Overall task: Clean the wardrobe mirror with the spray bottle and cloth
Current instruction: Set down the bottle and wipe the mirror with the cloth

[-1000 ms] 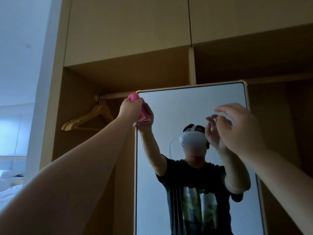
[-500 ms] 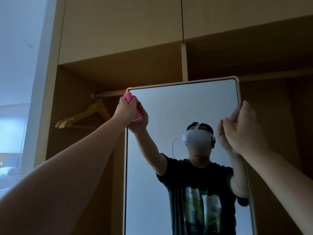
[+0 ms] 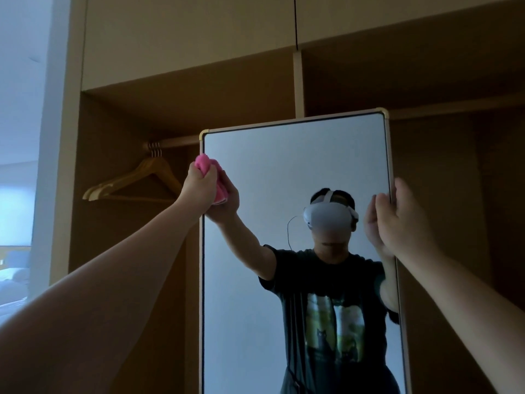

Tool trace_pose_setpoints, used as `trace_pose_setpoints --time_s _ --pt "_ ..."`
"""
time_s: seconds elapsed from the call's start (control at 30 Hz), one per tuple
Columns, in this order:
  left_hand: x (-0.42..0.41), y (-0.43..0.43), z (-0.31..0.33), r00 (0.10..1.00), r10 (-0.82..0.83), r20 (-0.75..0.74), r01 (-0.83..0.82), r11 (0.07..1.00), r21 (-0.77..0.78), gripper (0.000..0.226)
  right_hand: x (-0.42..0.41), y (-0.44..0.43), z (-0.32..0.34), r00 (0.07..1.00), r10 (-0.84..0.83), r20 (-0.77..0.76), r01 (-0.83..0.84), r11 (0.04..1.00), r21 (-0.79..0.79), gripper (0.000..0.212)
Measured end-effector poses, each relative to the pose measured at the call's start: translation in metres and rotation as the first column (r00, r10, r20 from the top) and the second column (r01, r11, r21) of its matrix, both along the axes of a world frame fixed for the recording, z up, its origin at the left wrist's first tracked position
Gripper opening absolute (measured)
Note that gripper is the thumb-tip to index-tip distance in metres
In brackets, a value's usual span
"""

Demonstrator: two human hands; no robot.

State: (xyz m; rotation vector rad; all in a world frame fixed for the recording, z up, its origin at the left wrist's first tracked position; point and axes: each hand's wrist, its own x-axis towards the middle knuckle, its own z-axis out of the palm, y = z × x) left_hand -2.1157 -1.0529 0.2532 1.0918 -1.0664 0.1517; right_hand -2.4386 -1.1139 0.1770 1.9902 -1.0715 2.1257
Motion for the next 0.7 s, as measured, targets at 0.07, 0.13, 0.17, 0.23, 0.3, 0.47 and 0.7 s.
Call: trace_pose_setpoints --time_s 0.07,0.13,0.17,0.23,0.3,0.47,0.7 --pt "0.0 0.009 -0.006 0.996 -0.074 0.055 0.072 0.997 0.038 0.038 0.0 0.001 -0.003 0.999 0.032 -0.027 -0.031 0.999 0.035 0.03" --pt "-0.002 0.016 -0.012 0.993 -0.102 0.059 0.098 0.993 0.058 0.04 -0.001 0.004 -0.005 0.997 0.022 -0.073 -0.018 0.998 0.066 0.048" --pt "-0.003 0.017 -0.015 0.993 -0.105 0.057 0.101 0.993 0.061 0.04 -0.002 0.005 -0.007 0.996 0.013 -0.093 -0.007 0.998 0.066 0.05" --pt "-0.006 0.02 -0.022 0.993 -0.108 0.054 0.105 0.992 0.063 0.041 -0.002 0.008 -0.01 0.992 -0.004 -0.126 0.013 0.997 0.073 0.052" --pt "-0.008 0.023 -0.028 0.992 -0.113 0.06 0.109 0.991 0.074 0.04 -0.002 0.012 -0.013 0.99 -0.01 -0.142 0.022 0.996 0.083 0.054" --pt "-0.012 0.028 -0.041 0.99 -0.124 0.067 0.117 0.988 0.1 0.028 -0.003 0.019 -0.02 0.991 0.037 -0.132 -0.024 0.995 0.099 0.055" --pt "-0.017 0.035 -0.061 0.988 -0.148 0.04 0.144 0.985 0.098 0.029 -0.004 0.027 -0.036 0.982 0.004 -0.191 0.026 0.988 0.155 0.064"
